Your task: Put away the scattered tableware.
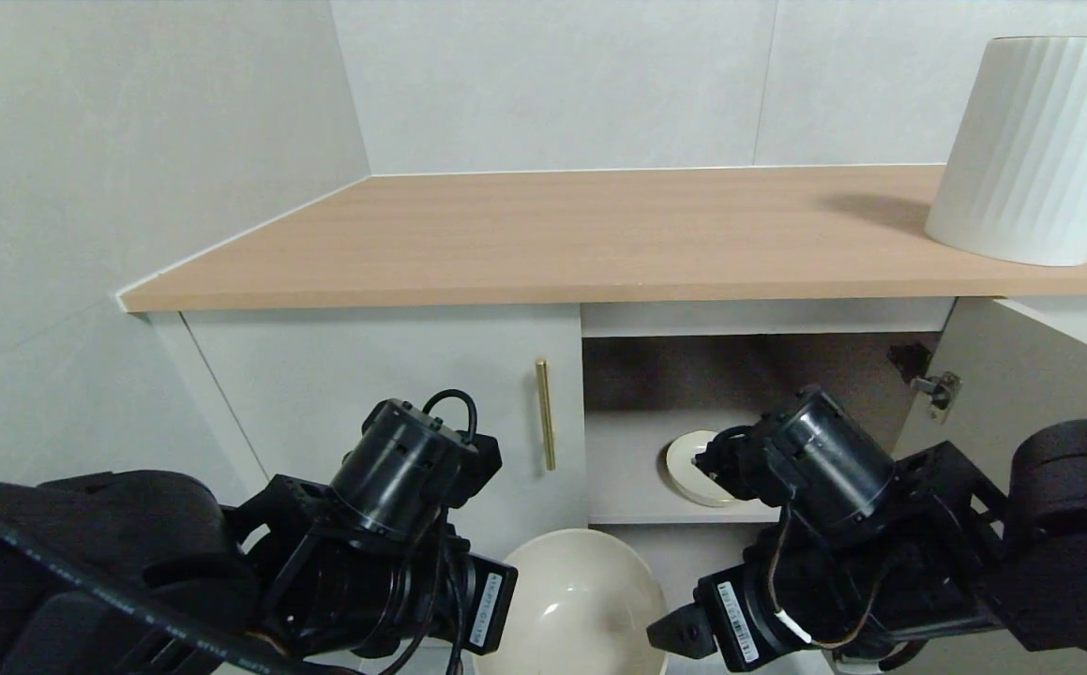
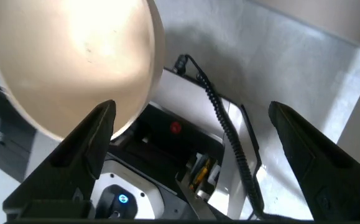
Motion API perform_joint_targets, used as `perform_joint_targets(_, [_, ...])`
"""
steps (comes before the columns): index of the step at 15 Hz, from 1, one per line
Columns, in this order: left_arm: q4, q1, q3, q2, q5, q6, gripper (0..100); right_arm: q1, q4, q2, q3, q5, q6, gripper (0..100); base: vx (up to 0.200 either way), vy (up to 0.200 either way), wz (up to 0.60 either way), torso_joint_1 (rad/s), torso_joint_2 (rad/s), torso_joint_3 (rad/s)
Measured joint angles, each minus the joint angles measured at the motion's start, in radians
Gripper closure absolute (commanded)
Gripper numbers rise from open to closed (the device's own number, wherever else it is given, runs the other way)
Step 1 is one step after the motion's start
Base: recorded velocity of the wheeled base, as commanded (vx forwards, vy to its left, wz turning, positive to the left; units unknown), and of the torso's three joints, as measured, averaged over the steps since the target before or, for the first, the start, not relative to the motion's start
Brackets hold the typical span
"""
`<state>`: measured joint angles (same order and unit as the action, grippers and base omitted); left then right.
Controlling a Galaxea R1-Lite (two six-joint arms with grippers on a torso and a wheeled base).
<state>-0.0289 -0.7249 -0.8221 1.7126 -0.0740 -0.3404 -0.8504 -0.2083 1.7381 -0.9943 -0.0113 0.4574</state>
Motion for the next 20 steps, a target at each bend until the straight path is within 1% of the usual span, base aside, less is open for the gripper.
perform_joint_targets(5, [0.002,-0.005,0.000,-0.002,0.001,0.000,100,-0.005,0.042,0.046,-0.006,-0.003,0.016,0,0.000,0.000,0.00,0.000,0.00,0.000])
perform_joint_targets(6, [0.002,-0.006,0.000,-0.002,0.000,0.000,100,-0.005,0.045,0.050,-0.006,-0.004,0.021,100,0.000,0.000,0.00,0.000,0.00,0.000])
perform_joint_targets(18, [0.001,-0.006,0.000,-0.003,0.002,0.001,100,-0.008,0.049,0.074,-0.006,-0.003,0.025,100,0.000,0.000,0.00,0.000,0.00,0.000])
perform_joint_targets(19, [0.001,-0.006,0.001,-0.004,0.001,0.002,0,-0.008,0.049,0.074,-0.006,-0.003,0.025,100,0.000,0.000,0.00,0.000,0.00,0.000])
perform_joint_targets(20, [0.000,-0.006,0.001,-0.004,0.000,0.002,0,-0.008,0.048,0.076,-0.006,-0.004,0.024,100,0.000,0.000,0.00,0.000,0.00,0.000])
